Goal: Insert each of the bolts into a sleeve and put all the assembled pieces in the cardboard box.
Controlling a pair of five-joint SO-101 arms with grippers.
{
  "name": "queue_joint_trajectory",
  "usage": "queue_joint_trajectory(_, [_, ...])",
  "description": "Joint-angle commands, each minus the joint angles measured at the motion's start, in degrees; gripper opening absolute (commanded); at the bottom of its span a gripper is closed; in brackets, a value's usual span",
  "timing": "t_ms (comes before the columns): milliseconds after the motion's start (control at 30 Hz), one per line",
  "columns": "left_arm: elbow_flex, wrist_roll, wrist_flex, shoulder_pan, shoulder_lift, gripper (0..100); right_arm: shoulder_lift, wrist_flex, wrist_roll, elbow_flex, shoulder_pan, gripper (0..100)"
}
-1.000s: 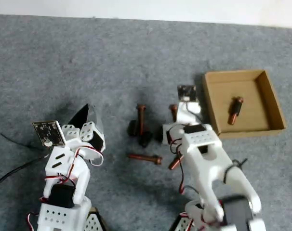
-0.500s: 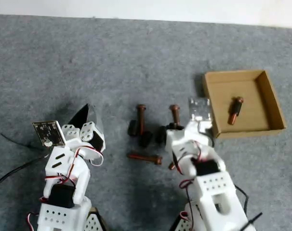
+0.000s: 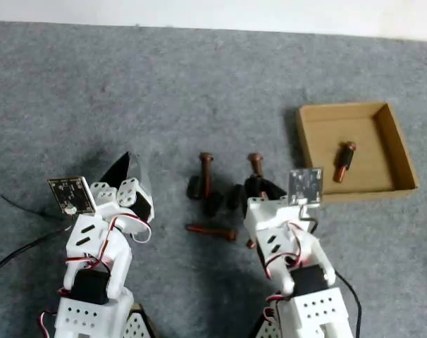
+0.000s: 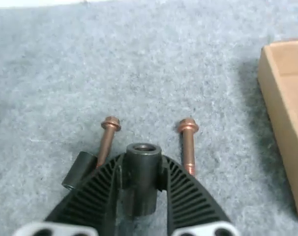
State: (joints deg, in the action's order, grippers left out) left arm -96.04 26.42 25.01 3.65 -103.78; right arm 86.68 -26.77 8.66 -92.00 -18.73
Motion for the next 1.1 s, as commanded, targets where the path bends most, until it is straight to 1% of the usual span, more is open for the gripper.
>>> queue_joint_trajectory(0, [-1.2, -0.4, 0.4, 0.6, -0.7, 1, 8.4, 2.0, -0.6, -2.2, 0.7, 0.5])
queue_joint_trajectory(167, [-1.2, -0.4, 0.4, 0.6, -0.7, 1, 19.8, 2.3, -0.6, -9.5, 0.7, 0.5])
queue_joint_trajectory(300, [-1.2, -0.4, 1.0, 0.7, -0.7, 1, 16.7, 6.3, -0.6, -11.7, 0.7, 0.5])
queue_joint_trajectory(767, [-1.2, -0.4, 1.1, 0.7, -0.7, 1, 16.7, 6.2, -0.6, -11.7, 0.7, 0.5])
queue_joint_trajectory(867, [-1.0, -0.7, 3.3, 1.5, -0.7, 1, 16.7, 6.2, -0.6, -11.7, 1.0, 0.5])
queue_joint_trajectory(967, [-0.5, -6.2, 6.2, 5.4, -0.7, 1, 16.7, 6.4, -0.4, -11.7, 3.6, 0.5])
queue_joint_trajectory(1067, [2.2, -8.8, 13.2, 9.4, -0.7, 1, 16.7, 6.4, -0.4, -11.7, 6.0, 0.5])
